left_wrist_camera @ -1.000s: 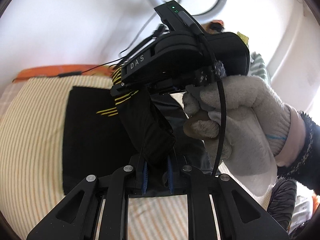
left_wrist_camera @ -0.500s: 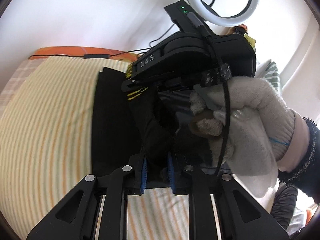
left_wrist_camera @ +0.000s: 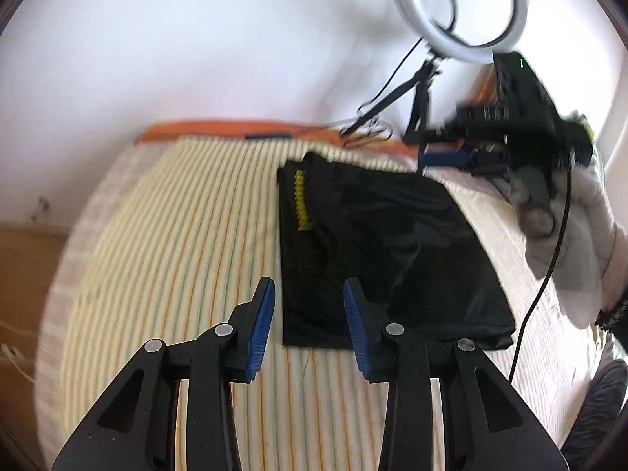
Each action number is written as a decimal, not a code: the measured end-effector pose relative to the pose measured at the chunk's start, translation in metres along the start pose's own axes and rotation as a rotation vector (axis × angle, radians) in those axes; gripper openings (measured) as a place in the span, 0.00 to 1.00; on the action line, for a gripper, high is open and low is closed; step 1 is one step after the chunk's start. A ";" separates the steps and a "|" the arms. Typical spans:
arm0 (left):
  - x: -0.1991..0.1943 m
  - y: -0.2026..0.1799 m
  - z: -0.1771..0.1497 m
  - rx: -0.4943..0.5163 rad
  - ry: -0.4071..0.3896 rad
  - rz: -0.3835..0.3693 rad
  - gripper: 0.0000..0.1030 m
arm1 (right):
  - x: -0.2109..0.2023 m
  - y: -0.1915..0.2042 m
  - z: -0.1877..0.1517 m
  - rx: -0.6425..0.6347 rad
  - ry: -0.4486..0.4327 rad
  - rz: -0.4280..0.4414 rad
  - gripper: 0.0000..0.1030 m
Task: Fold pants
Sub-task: 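Open both grippers, release the folded pants and withdraw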
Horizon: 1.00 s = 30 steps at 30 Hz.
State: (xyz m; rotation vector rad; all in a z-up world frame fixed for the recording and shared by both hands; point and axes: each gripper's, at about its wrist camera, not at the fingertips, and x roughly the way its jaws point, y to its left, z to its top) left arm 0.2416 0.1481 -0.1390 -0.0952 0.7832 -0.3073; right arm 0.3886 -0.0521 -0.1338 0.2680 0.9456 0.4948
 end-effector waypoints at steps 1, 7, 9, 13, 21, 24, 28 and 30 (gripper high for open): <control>-0.001 -0.008 0.005 0.032 -0.009 0.005 0.34 | -0.003 -0.003 -0.002 -0.014 -0.006 -0.025 0.51; 0.028 -0.035 0.025 0.158 0.026 0.011 0.34 | -0.003 -0.025 -0.011 -0.082 0.008 -0.091 0.50; 0.041 -0.036 0.026 0.167 0.062 0.032 0.34 | 0.005 -0.027 -0.011 -0.111 0.018 -0.119 0.50; 0.060 -0.026 0.020 0.156 0.108 0.085 0.34 | 0.024 -0.041 -0.009 -0.098 0.052 -0.142 0.50; 0.066 -0.003 0.010 0.092 0.158 0.092 0.40 | 0.025 -0.085 0.003 0.027 0.021 -0.147 0.48; 0.063 0.002 0.016 0.044 0.160 0.070 0.44 | 0.013 -0.091 0.002 0.024 0.011 -0.182 0.48; 0.051 0.012 0.024 -0.037 0.162 -0.018 0.49 | -0.006 -0.105 -0.008 0.069 0.015 -0.111 0.57; 0.047 0.019 0.027 -0.072 0.174 -0.066 0.52 | -0.012 -0.112 -0.015 0.102 0.028 -0.061 0.61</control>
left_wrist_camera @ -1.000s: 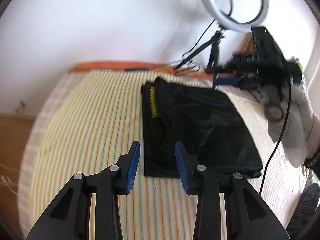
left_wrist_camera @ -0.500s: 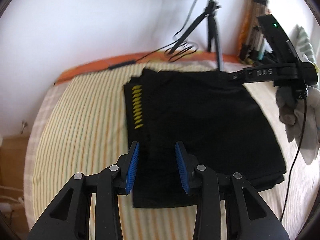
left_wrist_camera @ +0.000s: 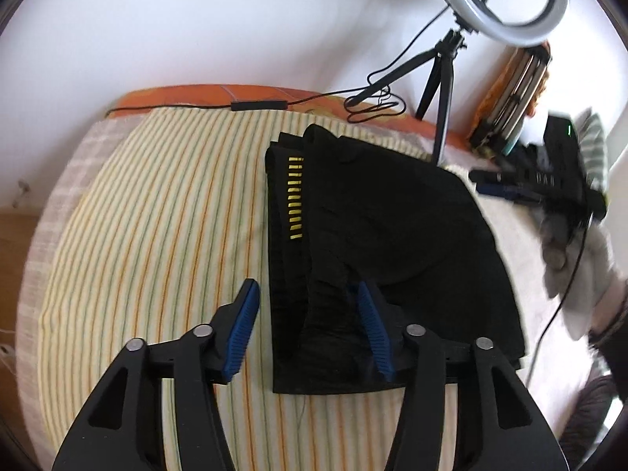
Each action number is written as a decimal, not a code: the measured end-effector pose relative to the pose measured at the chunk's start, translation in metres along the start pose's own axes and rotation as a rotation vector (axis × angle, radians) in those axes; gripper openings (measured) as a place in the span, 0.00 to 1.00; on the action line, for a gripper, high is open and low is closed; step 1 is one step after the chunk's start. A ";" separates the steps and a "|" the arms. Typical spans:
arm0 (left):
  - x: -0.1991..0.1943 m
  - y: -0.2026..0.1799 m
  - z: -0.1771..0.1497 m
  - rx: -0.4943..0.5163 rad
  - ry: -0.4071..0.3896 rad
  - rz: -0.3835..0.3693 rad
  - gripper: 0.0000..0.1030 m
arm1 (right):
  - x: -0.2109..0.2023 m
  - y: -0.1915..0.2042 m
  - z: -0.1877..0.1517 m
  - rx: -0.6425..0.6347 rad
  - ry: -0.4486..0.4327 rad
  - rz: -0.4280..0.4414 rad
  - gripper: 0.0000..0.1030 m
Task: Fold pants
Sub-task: 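Open both grippers, release the folded pants and withdraw, then close the left gripper on the folded black pants' edge while the right gripper grasps beside it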
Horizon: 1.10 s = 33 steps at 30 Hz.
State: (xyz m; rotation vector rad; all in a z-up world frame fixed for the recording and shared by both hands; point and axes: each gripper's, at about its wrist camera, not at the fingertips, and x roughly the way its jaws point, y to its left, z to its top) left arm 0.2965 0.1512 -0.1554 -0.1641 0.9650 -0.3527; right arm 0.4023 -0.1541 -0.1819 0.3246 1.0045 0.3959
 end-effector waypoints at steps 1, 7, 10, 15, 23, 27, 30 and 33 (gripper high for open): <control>-0.001 0.007 0.002 -0.045 0.019 -0.070 0.54 | -0.001 -0.005 -0.003 0.018 0.017 0.035 0.61; -0.003 0.033 -0.001 -0.266 0.115 -0.218 0.56 | -0.005 -0.023 -0.018 0.070 0.075 0.151 0.61; -0.014 0.037 -0.013 -0.317 0.129 -0.223 0.56 | -0.002 -0.028 -0.018 0.080 0.088 0.186 0.61; -0.018 0.031 -0.026 -0.360 0.163 -0.233 0.56 | 0.004 -0.027 -0.016 0.064 0.096 0.204 0.61; 0.000 0.023 -0.035 -0.438 0.143 -0.224 0.58 | 0.012 -0.030 -0.012 0.106 0.083 0.258 0.61; -0.008 0.017 -0.048 -0.499 0.128 -0.214 0.64 | 0.011 -0.028 -0.013 0.103 0.088 0.261 0.61; -0.020 0.022 -0.068 -0.535 0.120 -0.193 0.64 | 0.007 -0.027 -0.013 0.071 0.105 0.255 0.61; -0.017 0.030 -0.070 -0.585 0.095 -0.228 0.64 | 0.008 -0.028 -0.015 0.074 0.101 0.252 0.61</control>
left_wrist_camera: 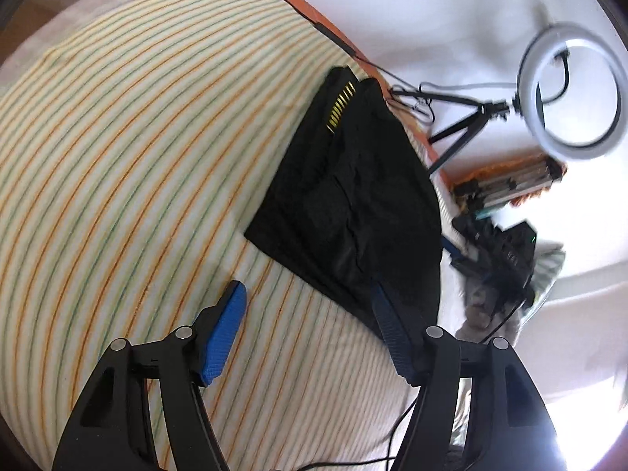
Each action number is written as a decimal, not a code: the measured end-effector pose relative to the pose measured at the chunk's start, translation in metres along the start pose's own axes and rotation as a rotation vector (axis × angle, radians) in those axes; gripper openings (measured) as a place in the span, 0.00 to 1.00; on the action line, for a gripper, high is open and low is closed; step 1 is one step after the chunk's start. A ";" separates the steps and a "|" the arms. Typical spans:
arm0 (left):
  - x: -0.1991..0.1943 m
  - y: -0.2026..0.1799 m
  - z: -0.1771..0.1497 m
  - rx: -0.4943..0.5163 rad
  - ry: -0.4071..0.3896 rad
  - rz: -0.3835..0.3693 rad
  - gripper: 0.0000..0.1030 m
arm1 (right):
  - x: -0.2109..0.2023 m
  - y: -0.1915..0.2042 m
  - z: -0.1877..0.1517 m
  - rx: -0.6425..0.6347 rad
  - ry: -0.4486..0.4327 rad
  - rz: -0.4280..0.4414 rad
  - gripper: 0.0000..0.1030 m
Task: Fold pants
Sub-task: 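Close the left gripper on the folded black pants' edge while the right gripper grasps beside it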
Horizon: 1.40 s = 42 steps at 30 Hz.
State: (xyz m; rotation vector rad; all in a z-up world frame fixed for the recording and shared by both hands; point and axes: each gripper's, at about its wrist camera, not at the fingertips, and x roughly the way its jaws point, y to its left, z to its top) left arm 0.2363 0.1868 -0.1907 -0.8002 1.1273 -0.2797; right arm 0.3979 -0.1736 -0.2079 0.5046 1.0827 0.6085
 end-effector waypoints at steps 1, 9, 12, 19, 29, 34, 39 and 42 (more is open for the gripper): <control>0.002 0.000 0.003 -0.006 -0.010 -0.006 0.66 | 0.000 0.000 -0.001 0.005 -0.006 0.002 0.61; 0.017 -0.018 0.017 0.019 -0.068 0.015 0.79 | 0.008 0.005 0.003 0.015 -0.030 0.013 0.61; 0.020 -0.022 0.017 0.036 -0.098 0.039 0.79 | 0.015 0.007 0.005 0.028 -0.044 0.031 0.61; 0.031 -0.046 0.009 0.150 -0.179 0.181 0.63 | 0.026 0.018 0.009 0.025 -0.075 0.025 0.63; 0.028 -0.040 0.010 0.160 -0.181 0.189 0.41 | 0.031 0.025 0.006 -0.011 -0.062 0.001 0.63; 0.030 -0.041 0.011 0.155 -0.189 0.196 0.41 | 0.034 0.028 0.009 -0.021 -0.071 -0.024 0.63; 0.029 -0.040 0.011 0.148 -0.194 0.186 0.41 | 0.037 0.032 0.010 -0.028 -0.079 -0.029 0.63; 0.028 -0.041 0.010 0.149 -0.202 0.189 0.40 | 0.038 0.032 0.010 -0.033 -0.080 -0.032 0.63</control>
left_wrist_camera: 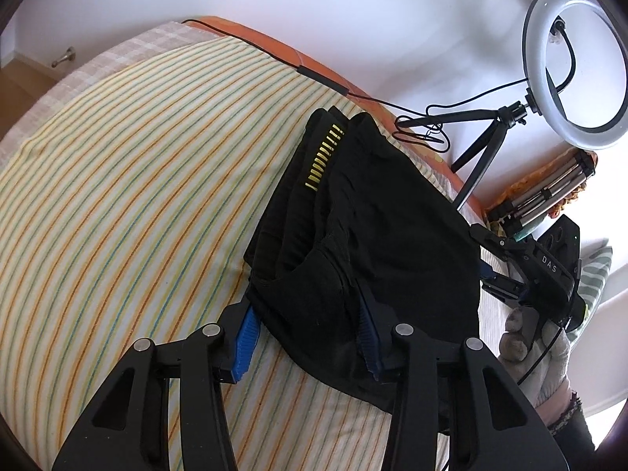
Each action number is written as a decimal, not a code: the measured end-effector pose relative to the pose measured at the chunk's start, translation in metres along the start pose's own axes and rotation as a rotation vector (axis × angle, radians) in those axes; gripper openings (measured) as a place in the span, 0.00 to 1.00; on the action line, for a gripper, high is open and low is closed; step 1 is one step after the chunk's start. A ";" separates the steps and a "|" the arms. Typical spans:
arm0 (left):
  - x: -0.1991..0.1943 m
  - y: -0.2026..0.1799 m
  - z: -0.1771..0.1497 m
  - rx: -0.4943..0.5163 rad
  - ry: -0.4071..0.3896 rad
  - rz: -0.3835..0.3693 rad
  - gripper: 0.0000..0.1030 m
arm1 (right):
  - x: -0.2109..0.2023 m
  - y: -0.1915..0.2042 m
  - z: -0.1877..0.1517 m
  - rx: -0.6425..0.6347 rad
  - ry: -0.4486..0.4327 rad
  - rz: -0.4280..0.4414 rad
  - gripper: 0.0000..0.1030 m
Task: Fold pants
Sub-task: 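Close the left gripper on the folded black pants' edge while the right gripper grasps beside it, then lift the folded pants with both grippers and carry them toward the jeans stack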
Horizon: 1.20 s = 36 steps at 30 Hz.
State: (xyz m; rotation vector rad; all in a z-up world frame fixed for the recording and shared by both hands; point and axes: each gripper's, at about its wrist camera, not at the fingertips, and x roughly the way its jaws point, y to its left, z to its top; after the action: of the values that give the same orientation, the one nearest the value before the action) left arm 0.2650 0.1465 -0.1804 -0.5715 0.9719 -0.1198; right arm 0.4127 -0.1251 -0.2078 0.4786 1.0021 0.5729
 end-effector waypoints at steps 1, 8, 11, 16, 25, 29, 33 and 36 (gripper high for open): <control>-0.001 0.000 0.000 0.006 -0.007 0.001 0.35 | 0.000 0.001 0.000 -0.003 0.000 -0.002 0.63; -0.005 -0.008 -0.001 0.057 -0.039 -0.004 0.24 | 0.001 0.005 0.000 -0.026 -0.009 -0.013 0.56; -0.004 -0.010 0.000 0.068 -0.042 -0.006 0.23 | 0.002 0.005 0.001 -0.031 -0.001 0.003 0.55; 0.004 -0.003 0.003 0.035 -0.024 -0.005 0.24 | 0.008 0.008 0.004 -0.017 0.007 -0.010 0.60; 0.002 -0.004 0.002 0.068 -0.039 -0.020 0.18 | 0.011 0.030 -0.004 -0.137 -0.005 -0.079 0.11; 0.000 -0.006 0.001 0.077 -0.044 -0.022 0.18 | 0.005 0.043 -0.006 -0.188 -0.025 -0.117 0.10; -0.002 -0.008 -0.001 0.090 -0.053 -0.025 0.17 | -0.003 0.057 -0.006 -0.241 -0.046 -0.135 0.10; -0.006 -0.014 -0.002 0.120 -0.070 -0.027 0.16 | -0.009 0.067 -0.007 -0.279 -0.056 -0.146 0.09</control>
State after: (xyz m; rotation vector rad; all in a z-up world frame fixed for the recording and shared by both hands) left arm 0.2620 0.1360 -0.1694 -0.4757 0.8833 -0.1799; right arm 0.3878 -0.0793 -0.1635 0.1715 0.8792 0.5554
